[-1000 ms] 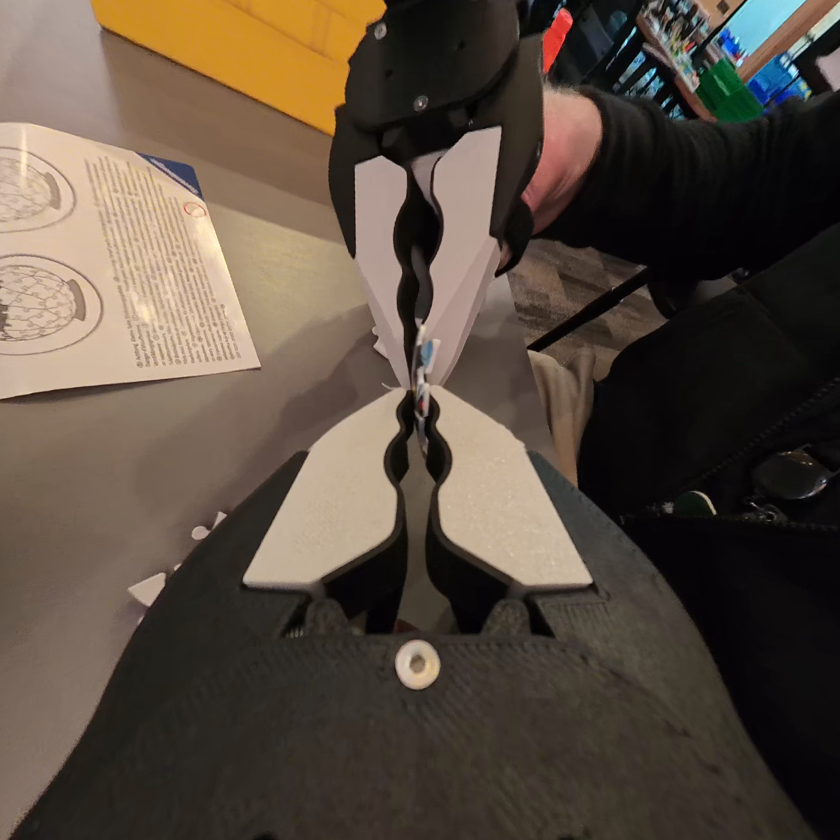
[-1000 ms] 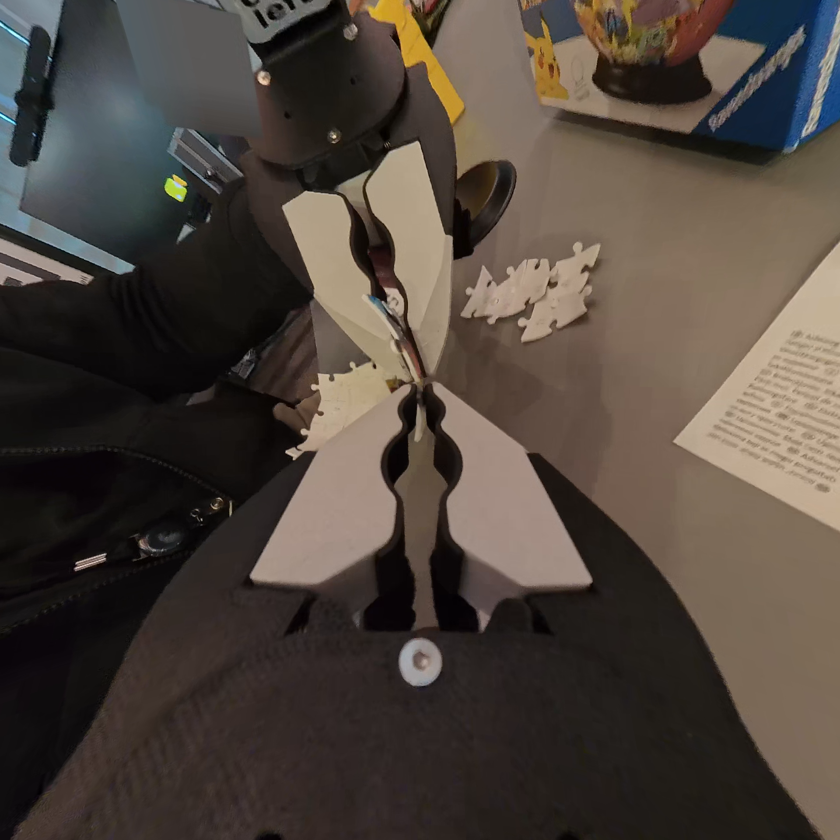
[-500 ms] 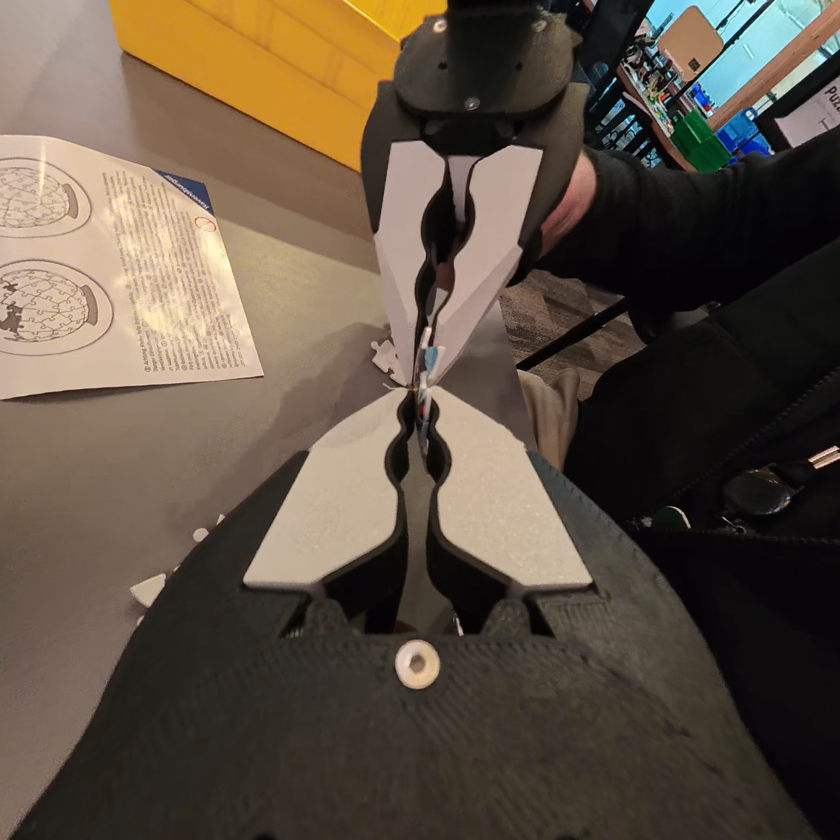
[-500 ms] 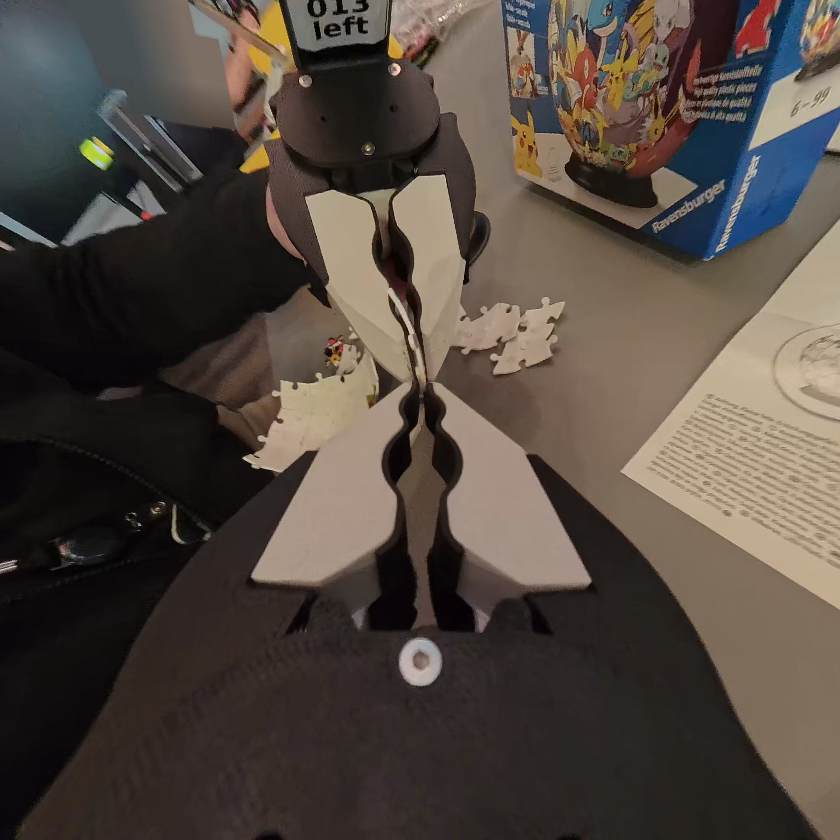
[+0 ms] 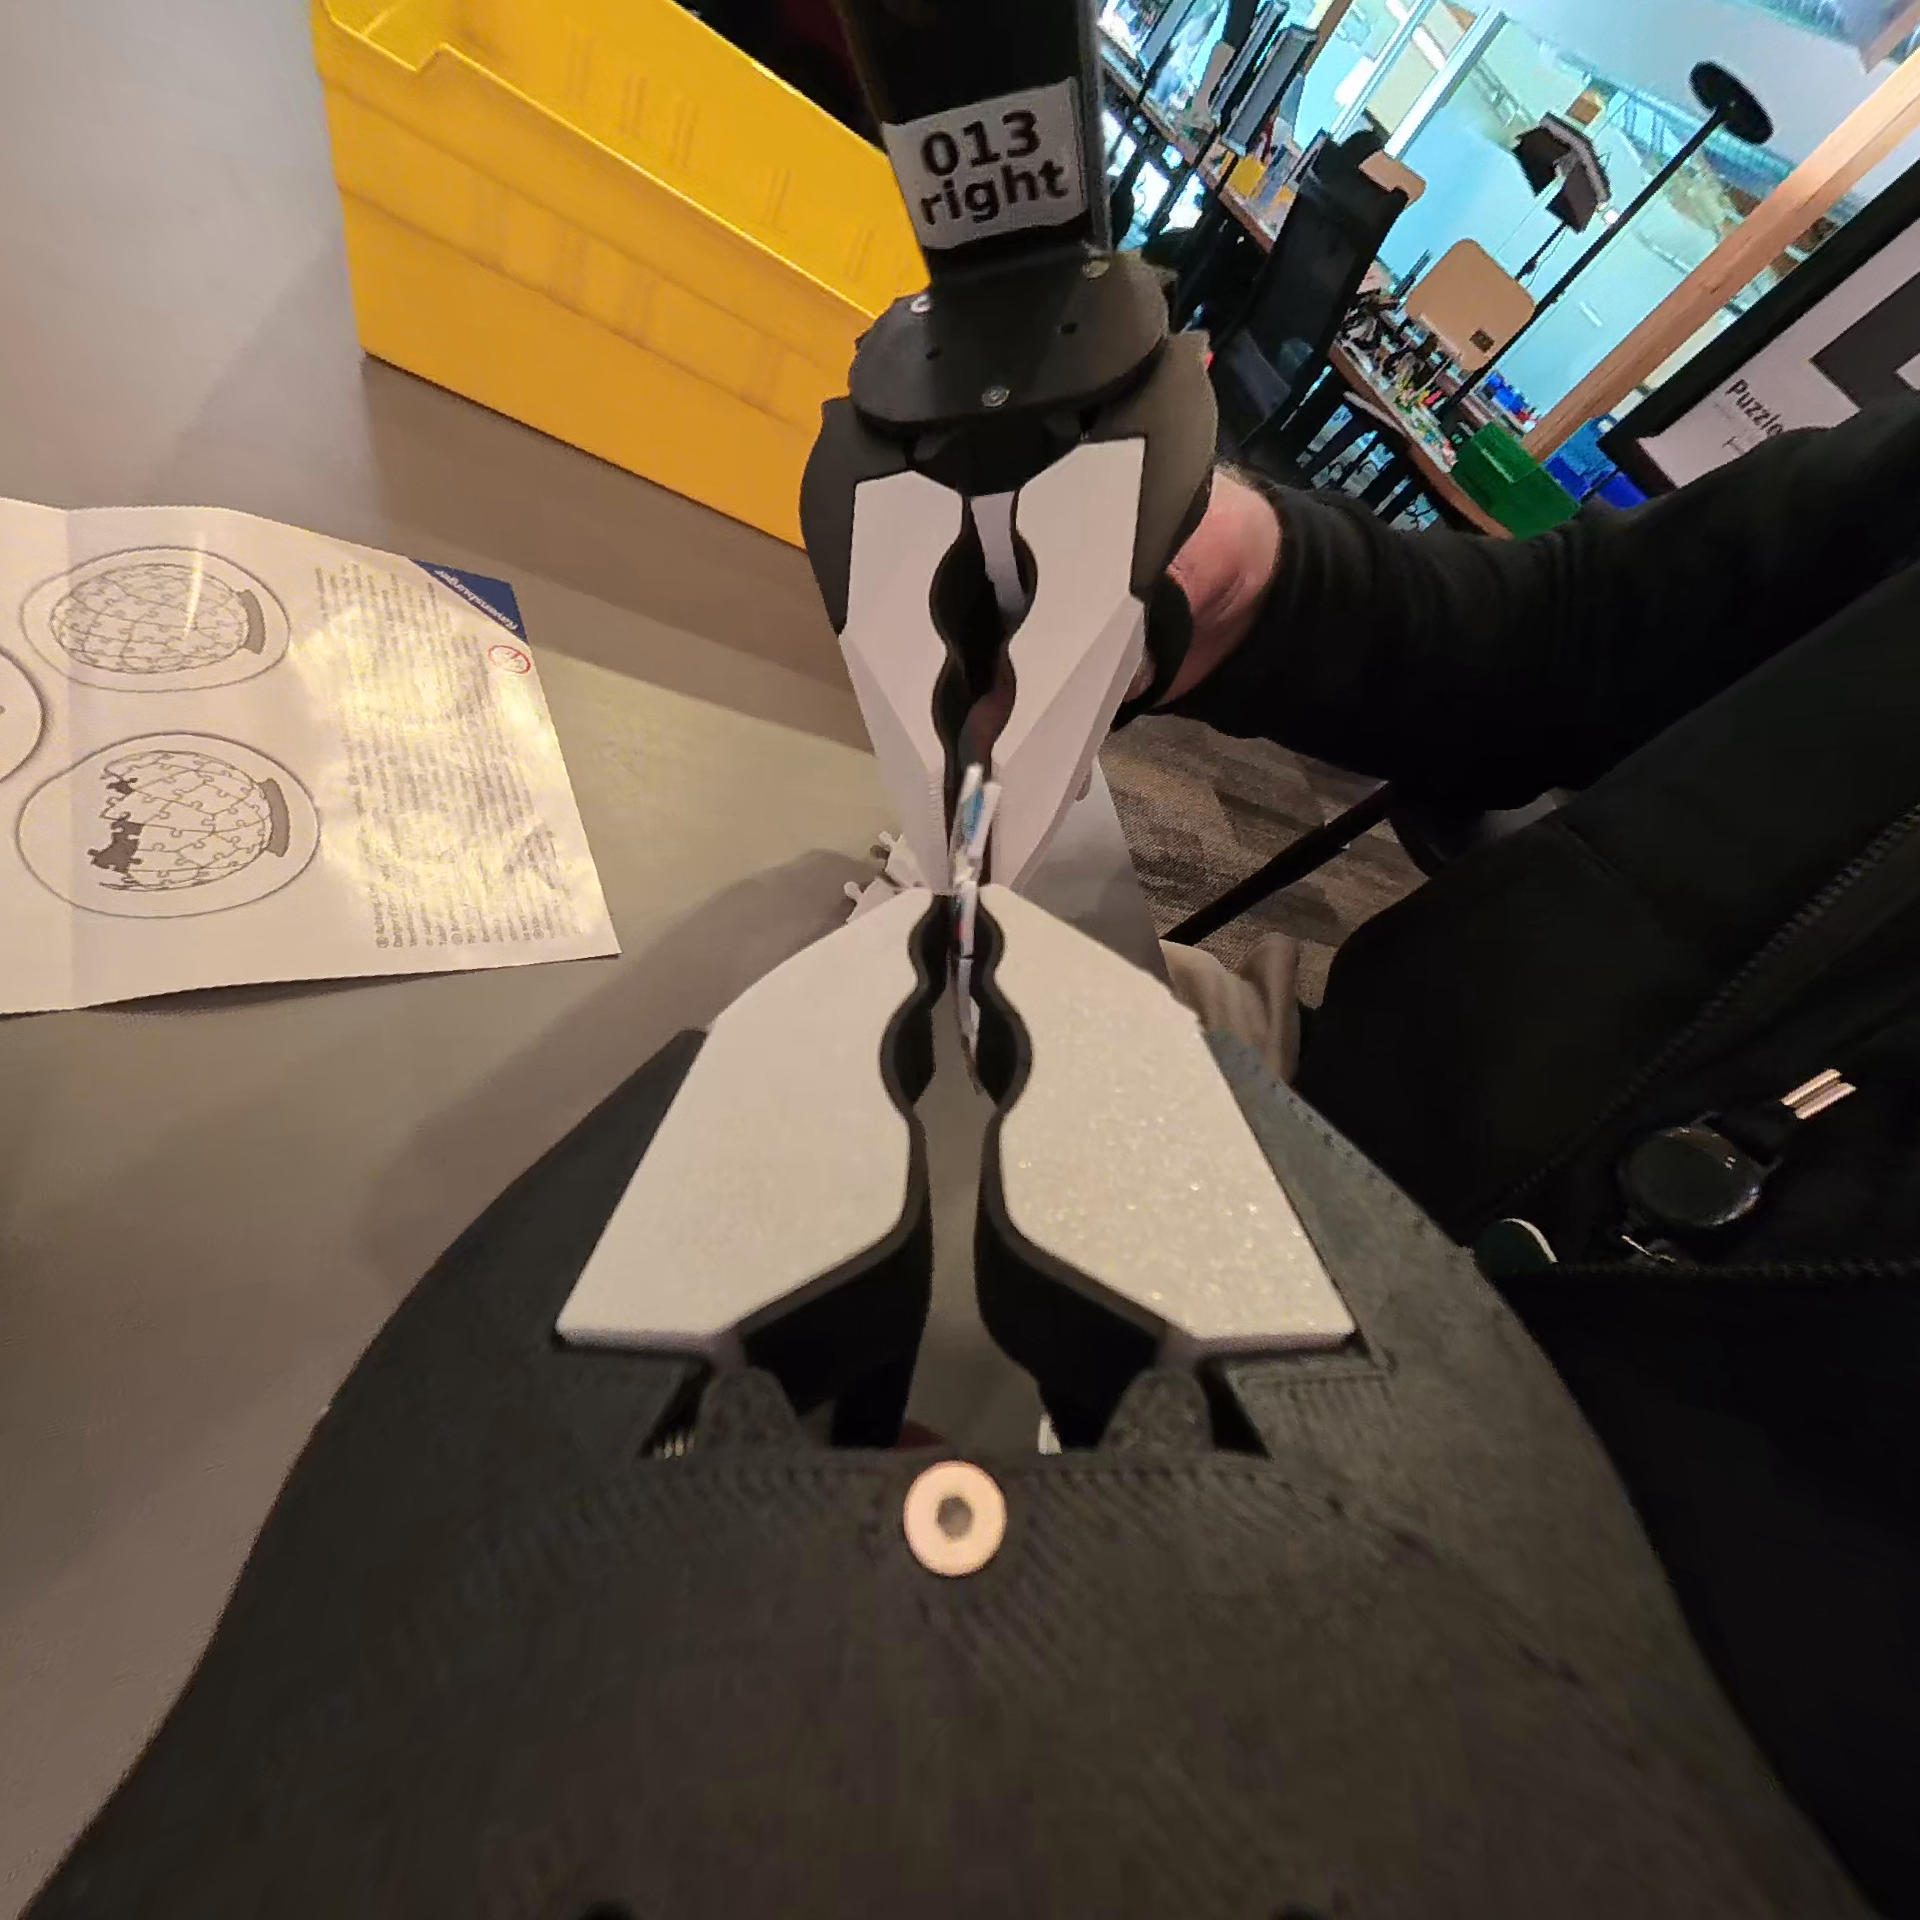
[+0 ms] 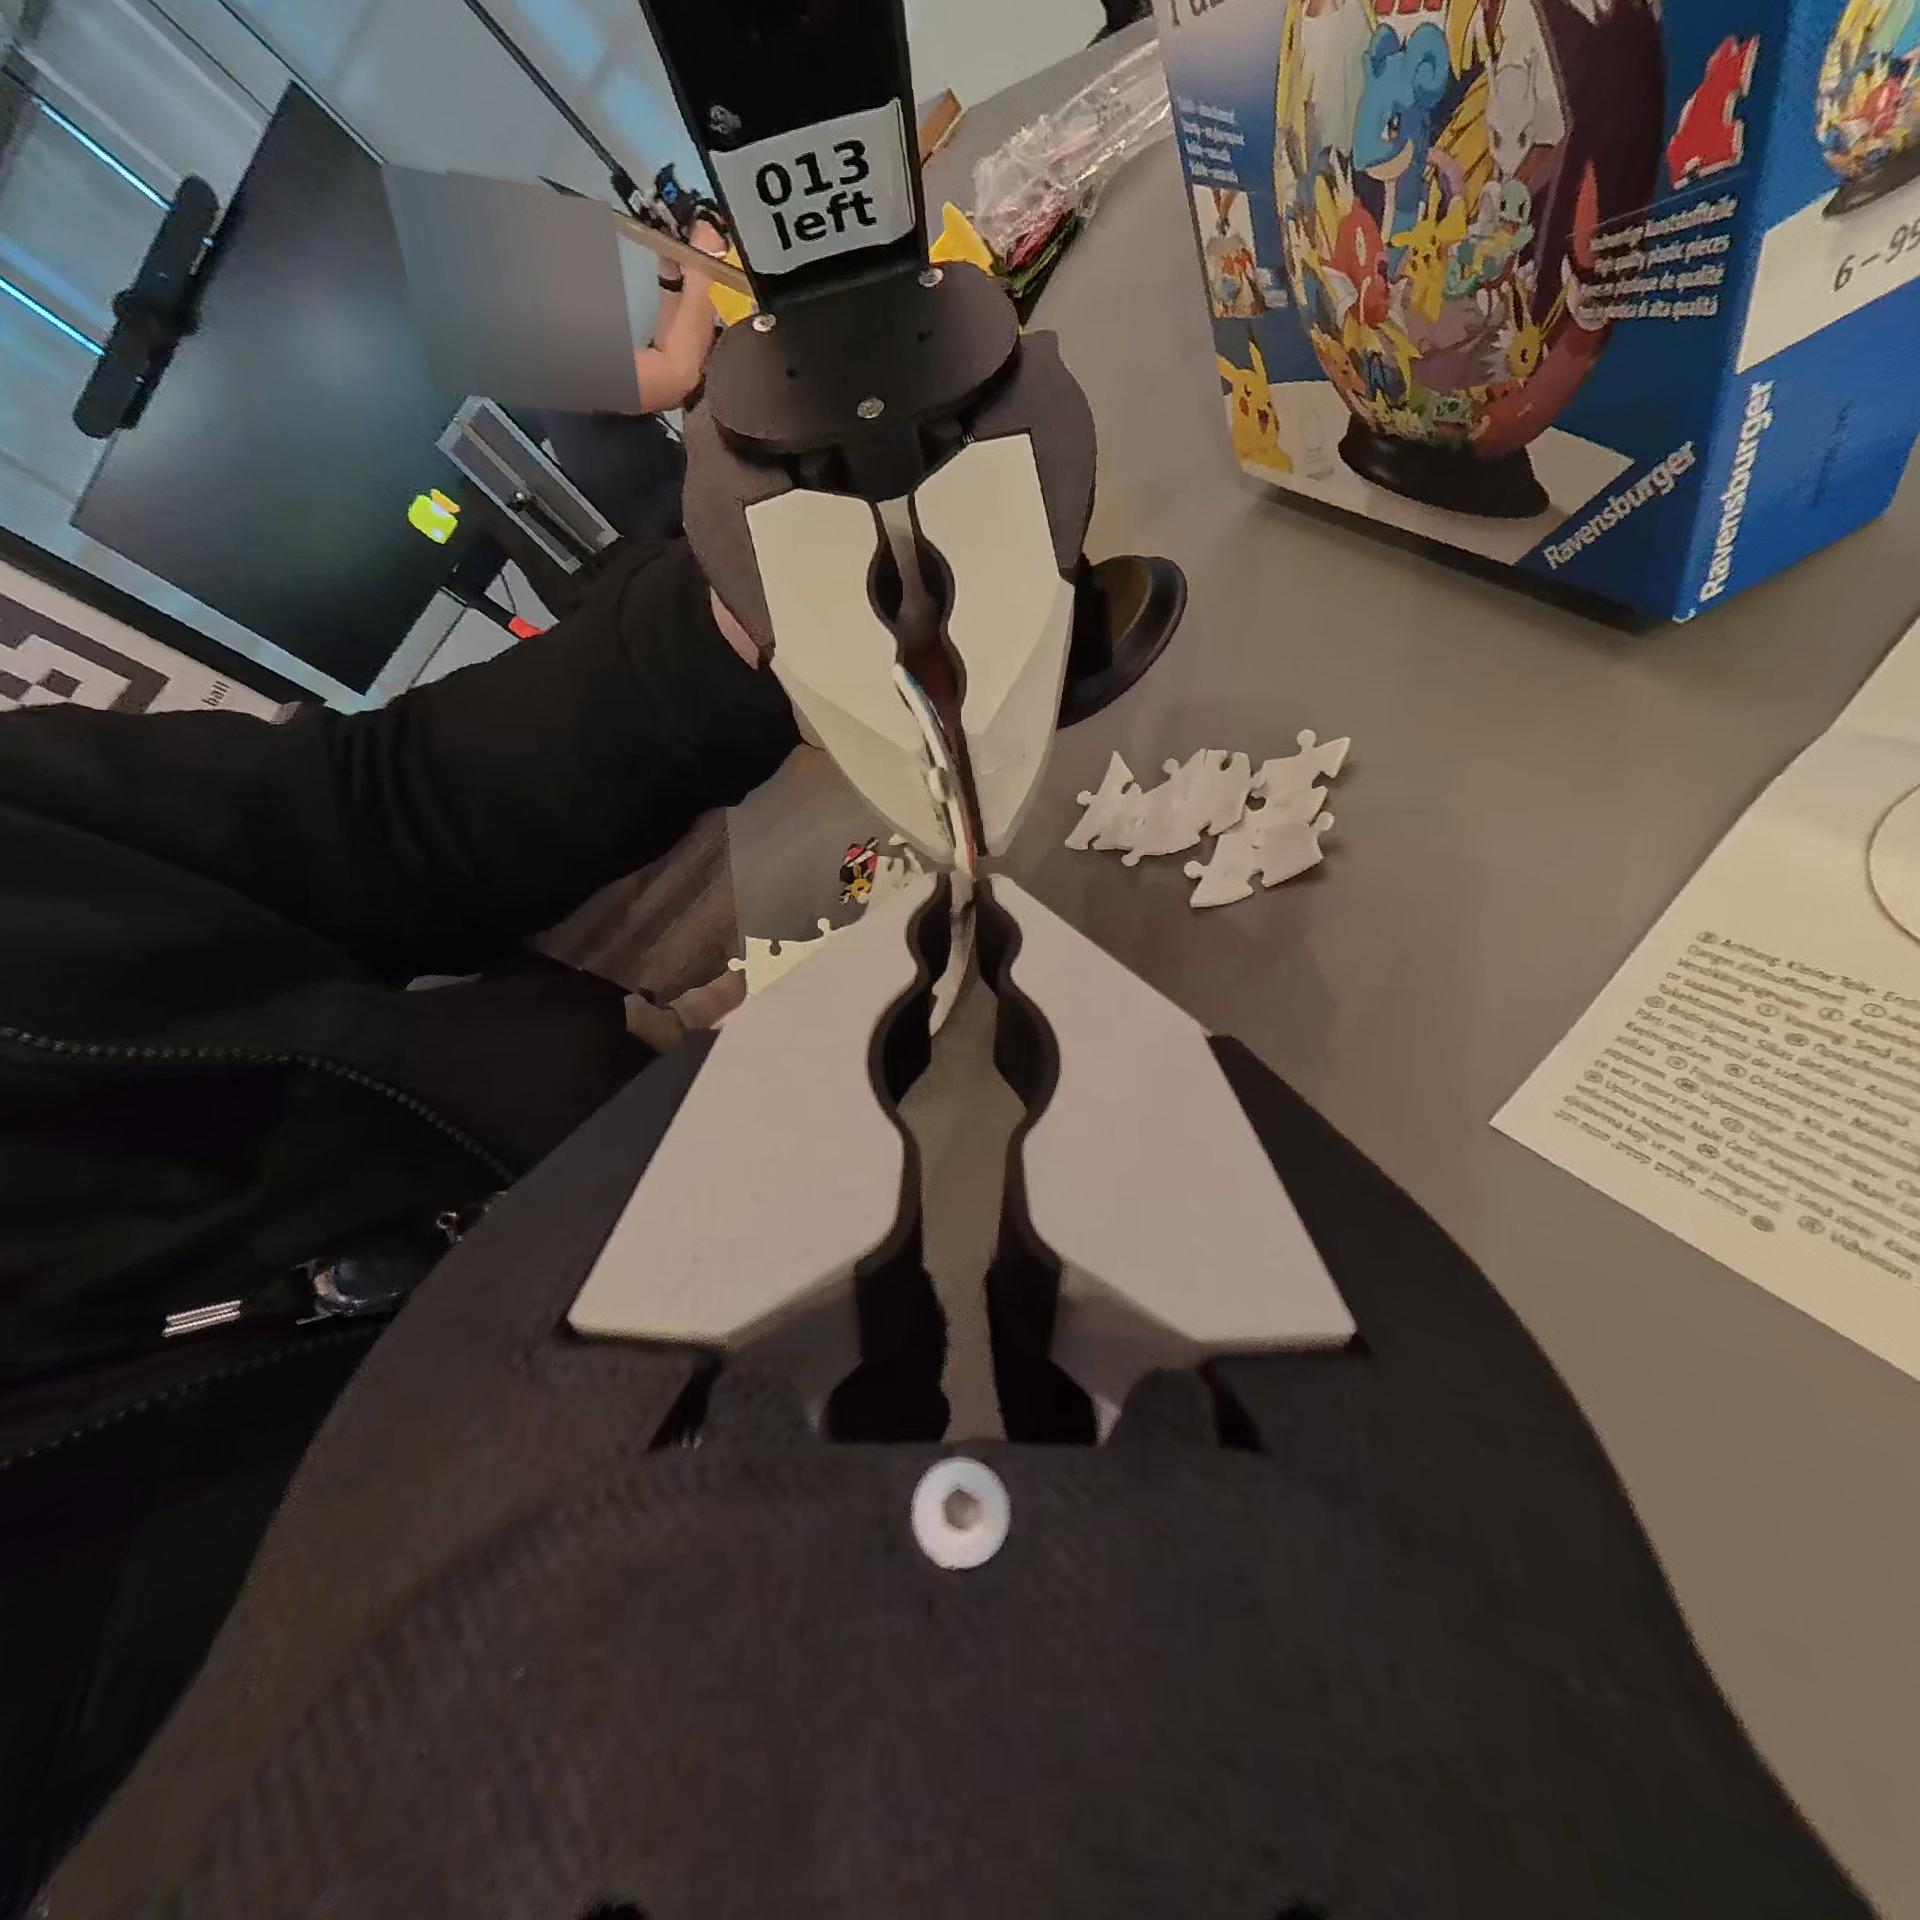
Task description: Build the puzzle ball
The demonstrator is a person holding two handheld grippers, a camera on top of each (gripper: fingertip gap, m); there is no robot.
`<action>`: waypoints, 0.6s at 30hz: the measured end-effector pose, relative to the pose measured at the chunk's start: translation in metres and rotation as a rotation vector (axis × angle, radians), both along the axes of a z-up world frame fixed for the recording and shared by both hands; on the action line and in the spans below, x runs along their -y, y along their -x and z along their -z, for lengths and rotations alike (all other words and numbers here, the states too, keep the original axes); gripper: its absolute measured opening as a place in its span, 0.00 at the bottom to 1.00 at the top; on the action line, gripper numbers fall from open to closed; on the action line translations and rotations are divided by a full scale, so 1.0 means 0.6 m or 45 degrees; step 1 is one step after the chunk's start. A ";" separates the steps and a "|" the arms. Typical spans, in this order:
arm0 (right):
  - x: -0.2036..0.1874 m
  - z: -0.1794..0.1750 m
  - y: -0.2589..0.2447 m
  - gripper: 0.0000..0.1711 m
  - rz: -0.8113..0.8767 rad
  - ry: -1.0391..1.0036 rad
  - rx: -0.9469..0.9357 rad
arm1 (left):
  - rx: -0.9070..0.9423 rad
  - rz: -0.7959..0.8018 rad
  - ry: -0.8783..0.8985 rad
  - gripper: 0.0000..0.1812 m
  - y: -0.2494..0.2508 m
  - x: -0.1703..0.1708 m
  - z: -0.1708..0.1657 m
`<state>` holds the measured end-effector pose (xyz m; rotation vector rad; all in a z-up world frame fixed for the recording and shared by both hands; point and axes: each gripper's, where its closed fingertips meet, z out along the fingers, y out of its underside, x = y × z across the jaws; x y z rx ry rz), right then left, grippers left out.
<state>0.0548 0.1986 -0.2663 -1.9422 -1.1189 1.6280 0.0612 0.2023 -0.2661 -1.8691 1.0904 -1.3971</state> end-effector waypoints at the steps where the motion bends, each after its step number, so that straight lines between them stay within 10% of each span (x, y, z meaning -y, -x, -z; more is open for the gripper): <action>1: -0.001 -0.002 0.001 0.02 0.007 -0.015 -0.012 | -0.009 0.004 0.000 0.01 0.000 0.001 0.001; 18: 0.000 -0.002 -0.005 0.01 -0.010 -0.152 0.016 | -0.031 -0.012 0.046 0.01 -0.008 0.007 0.007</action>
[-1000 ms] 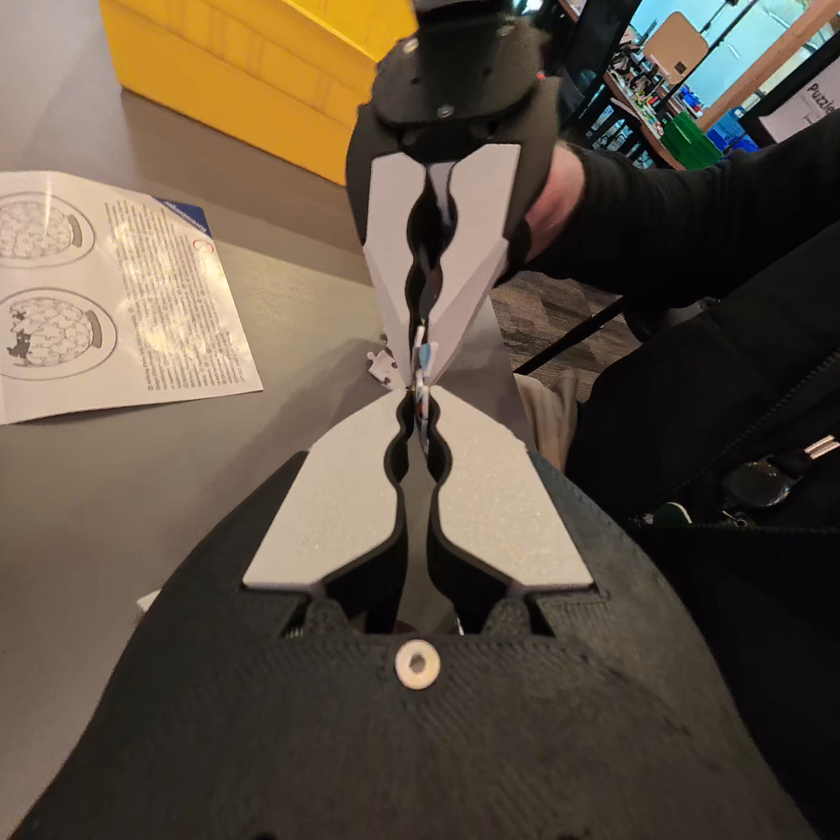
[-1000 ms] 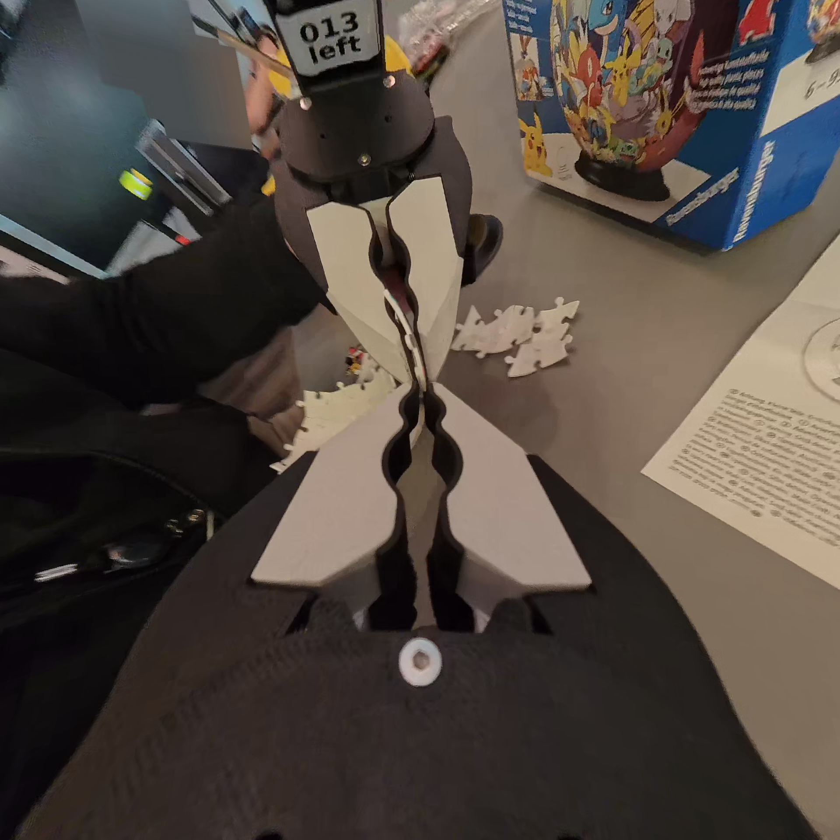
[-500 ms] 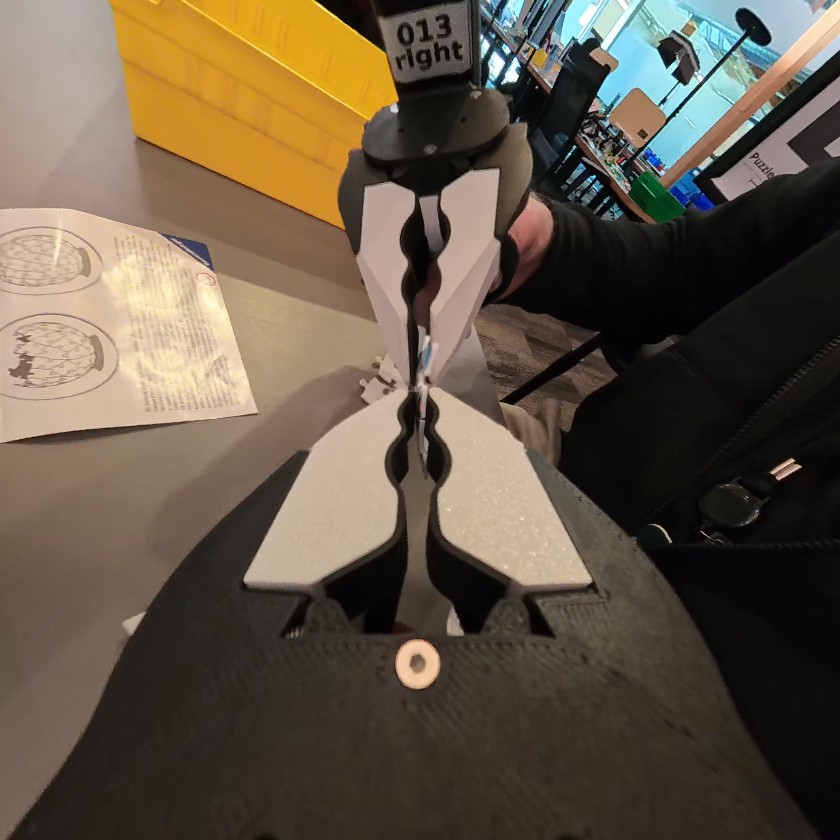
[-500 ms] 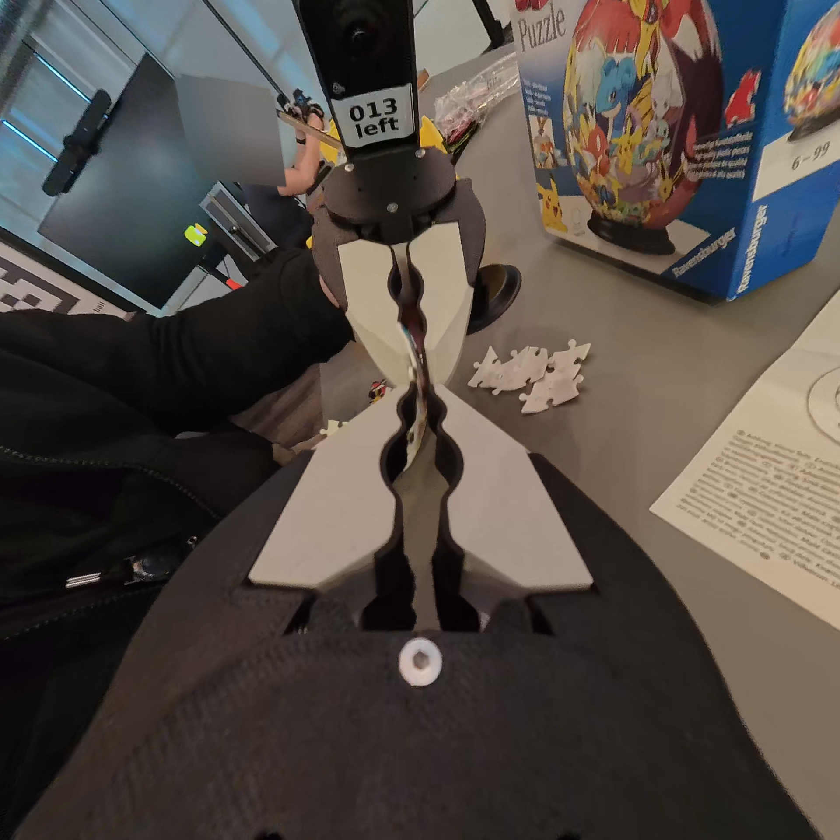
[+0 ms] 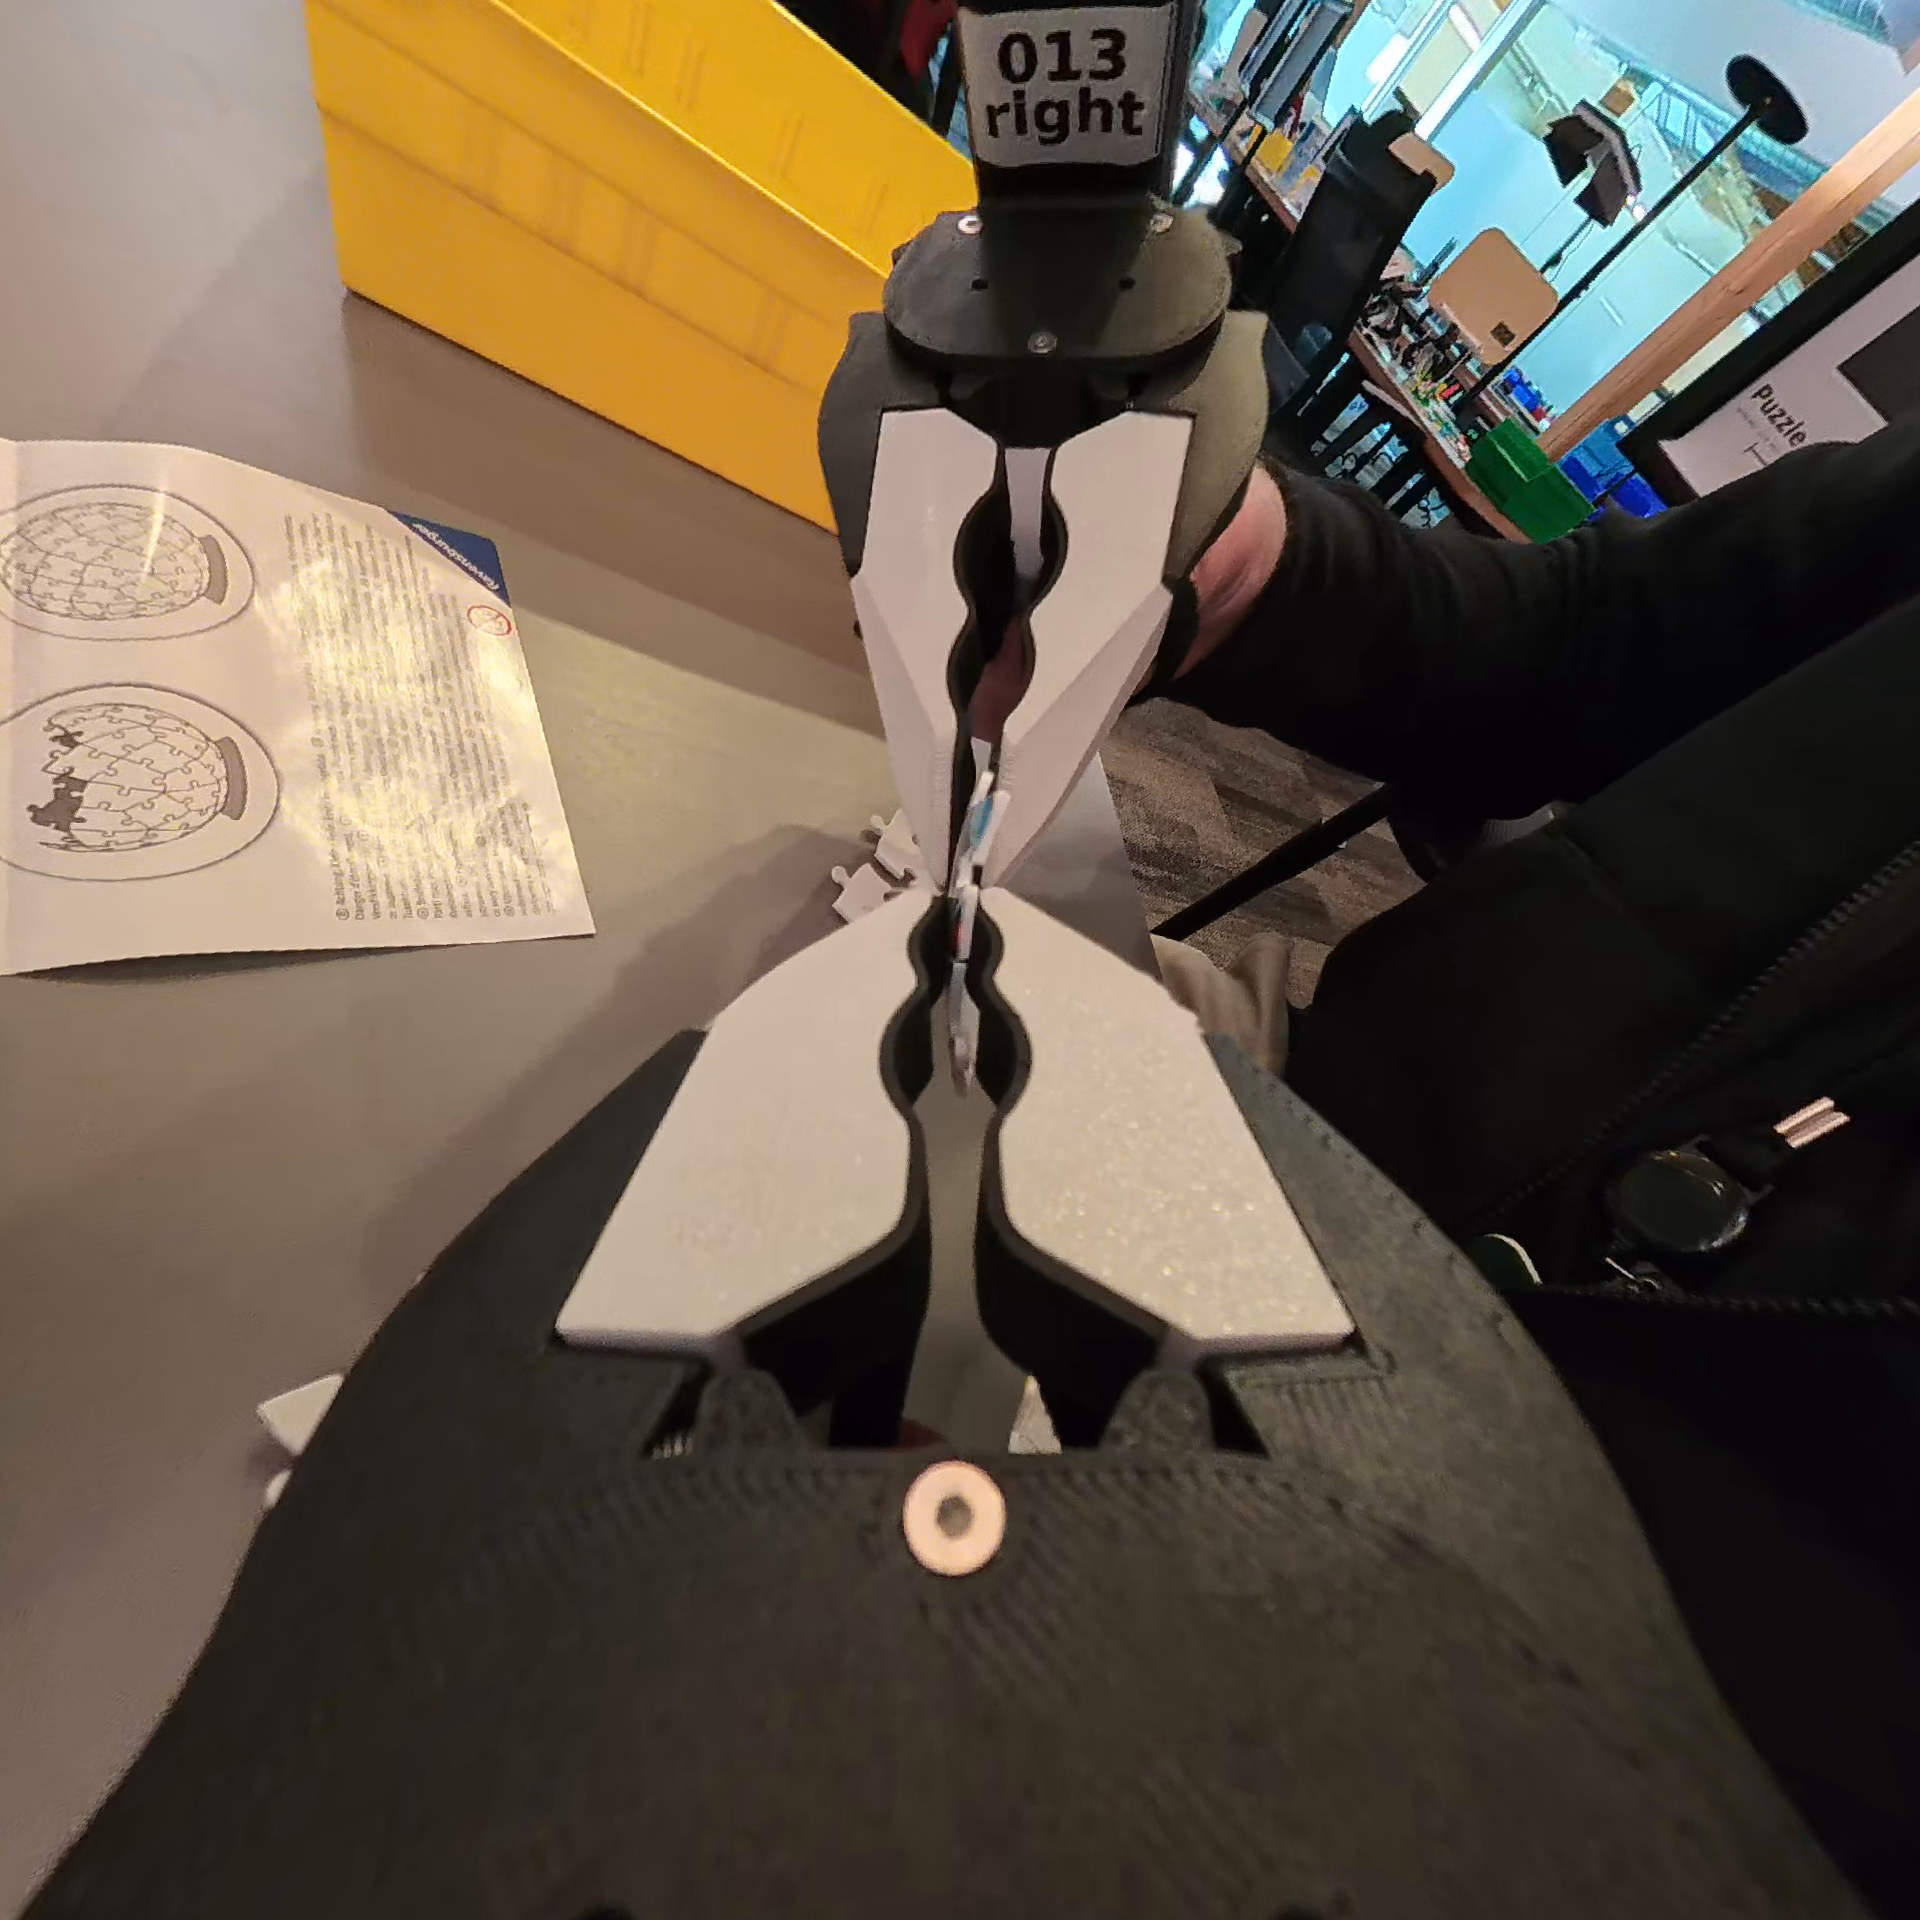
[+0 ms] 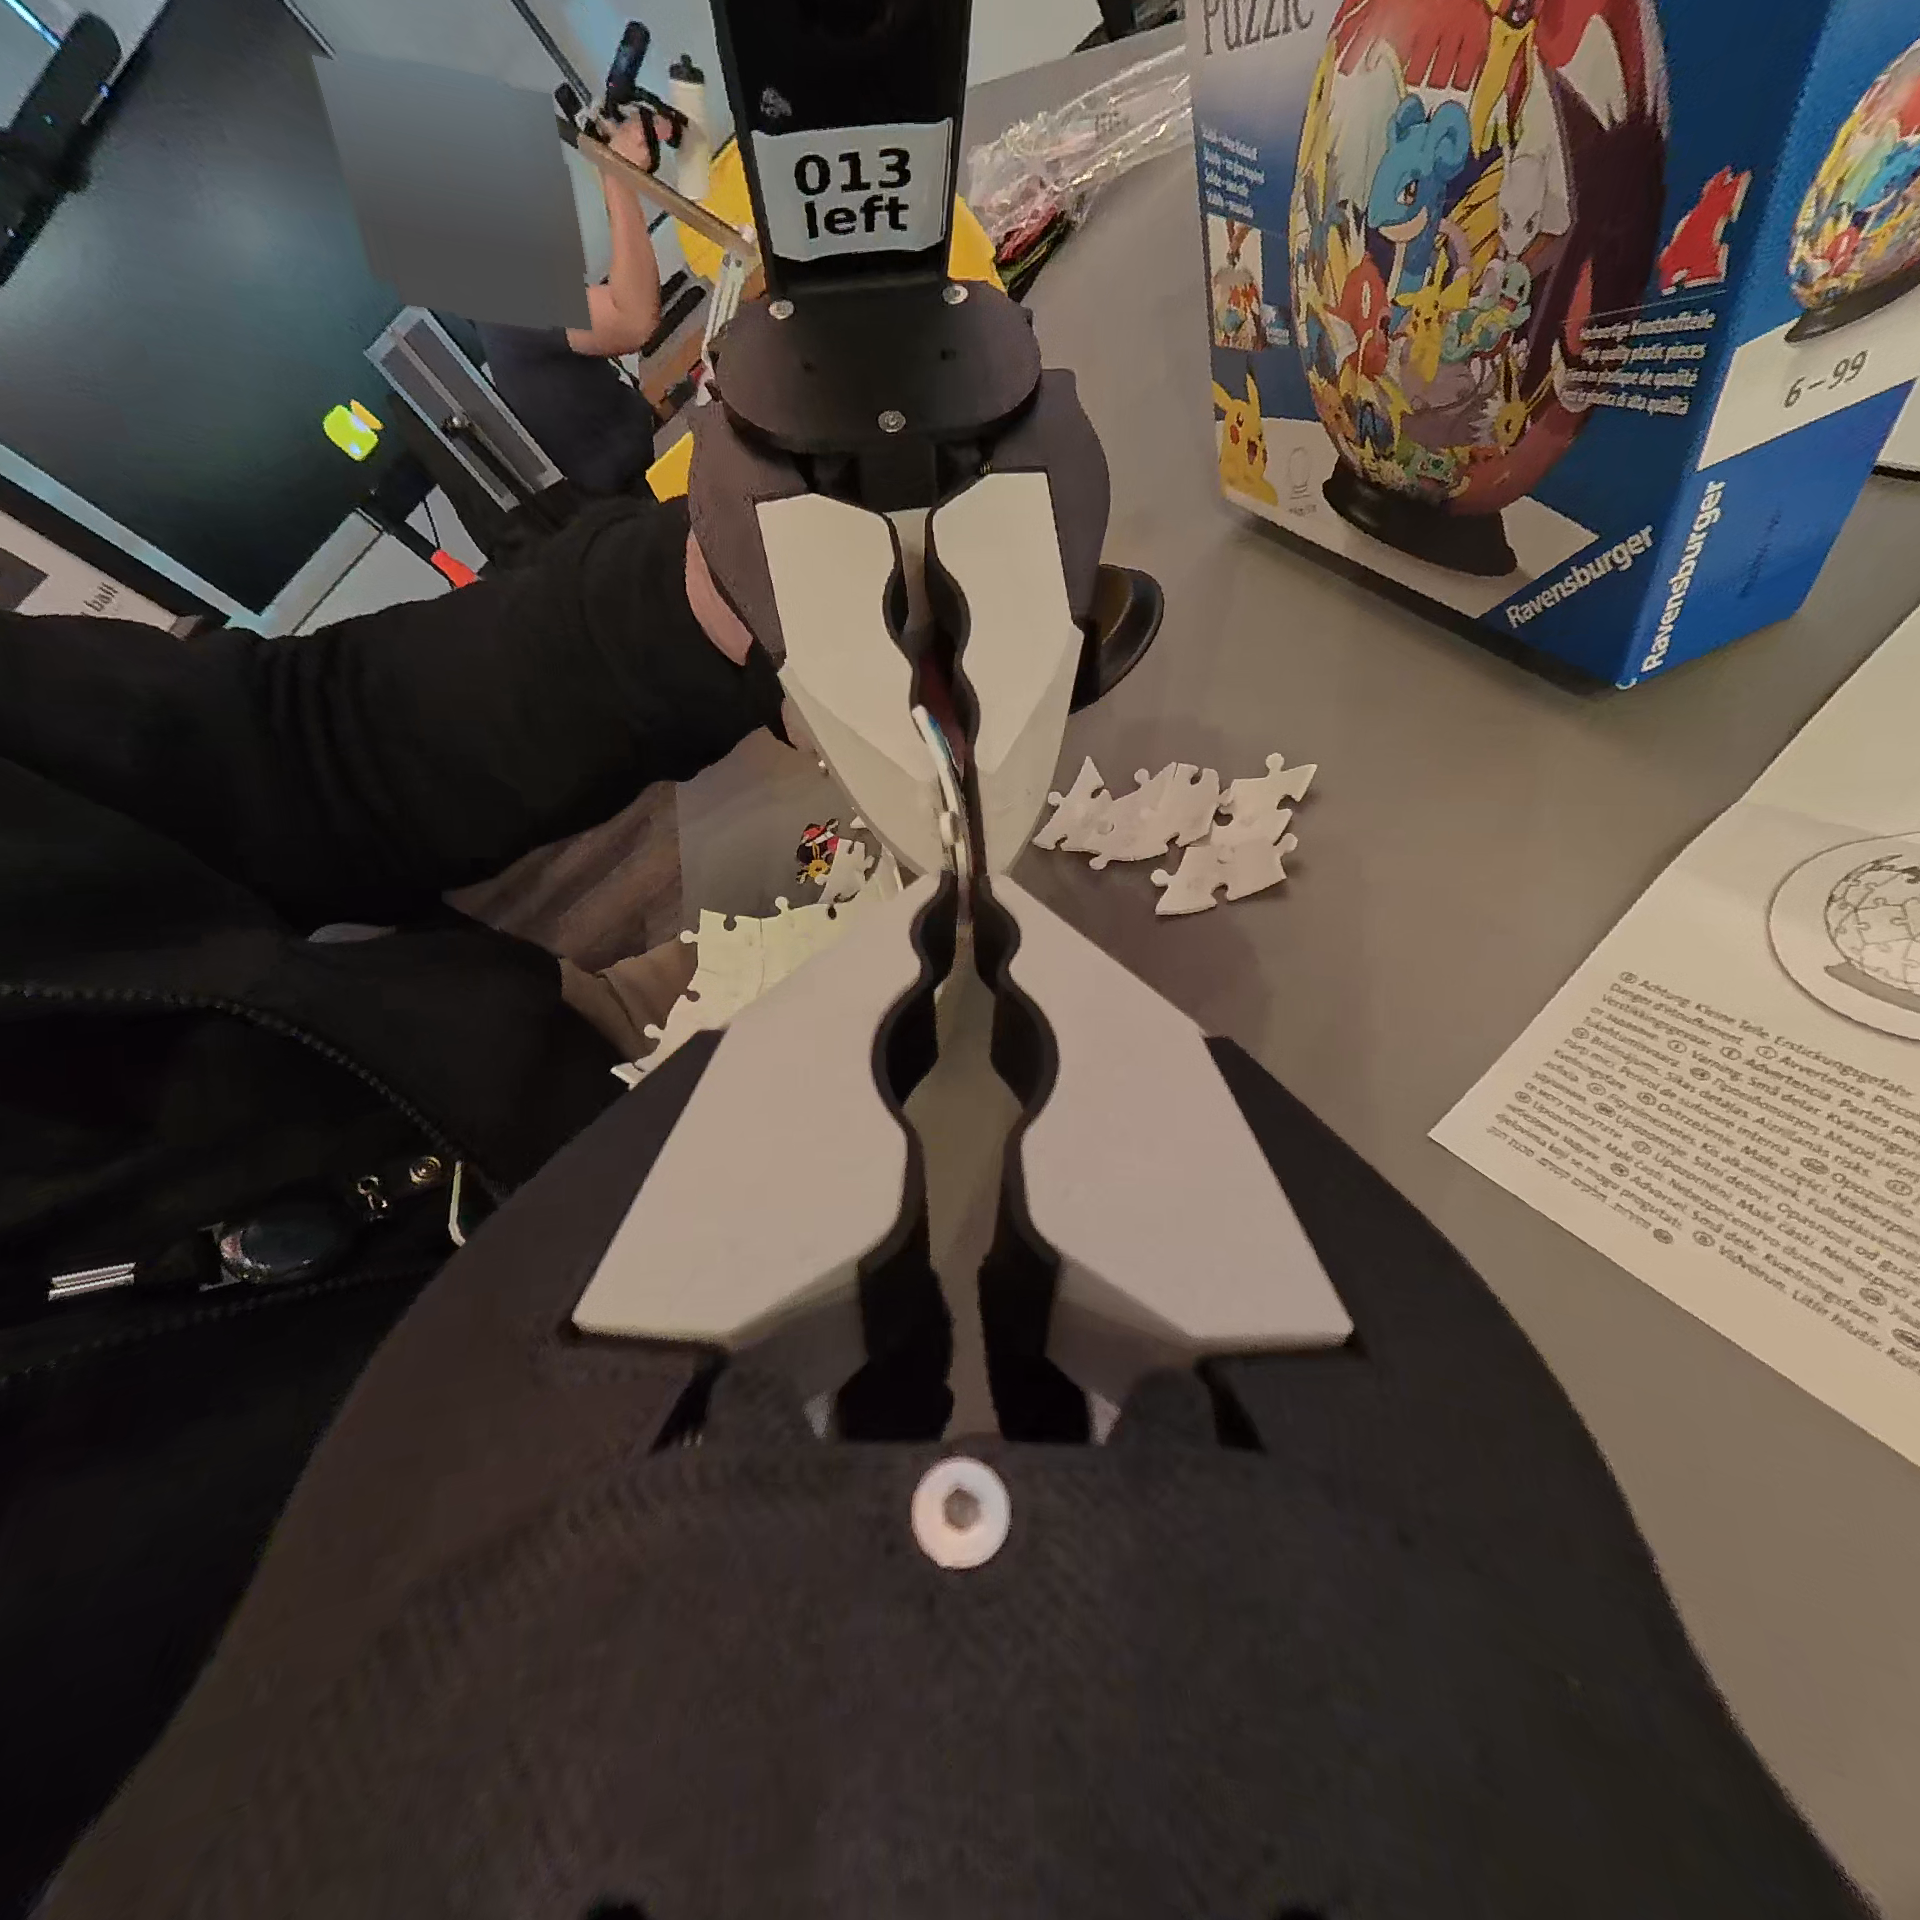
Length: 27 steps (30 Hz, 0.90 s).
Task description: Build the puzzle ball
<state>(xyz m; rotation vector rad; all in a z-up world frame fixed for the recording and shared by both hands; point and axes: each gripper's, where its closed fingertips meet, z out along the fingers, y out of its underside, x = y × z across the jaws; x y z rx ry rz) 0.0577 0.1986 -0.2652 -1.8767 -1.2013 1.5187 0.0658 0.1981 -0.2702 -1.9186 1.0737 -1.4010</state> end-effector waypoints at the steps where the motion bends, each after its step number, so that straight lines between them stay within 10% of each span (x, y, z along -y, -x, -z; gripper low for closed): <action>1: -0.001 0.000 -0.001 0.00 0.006 -0.015 0.010 | 0.013 -0.006 0.000 0.01 -0.001 0.000 0.000; 27: -0.012 -0.014 -0.013 0.00 0.047 0.090 -0.058 | 0.155 -0.150 0.080 0.04 0.004 -0.019 -0.027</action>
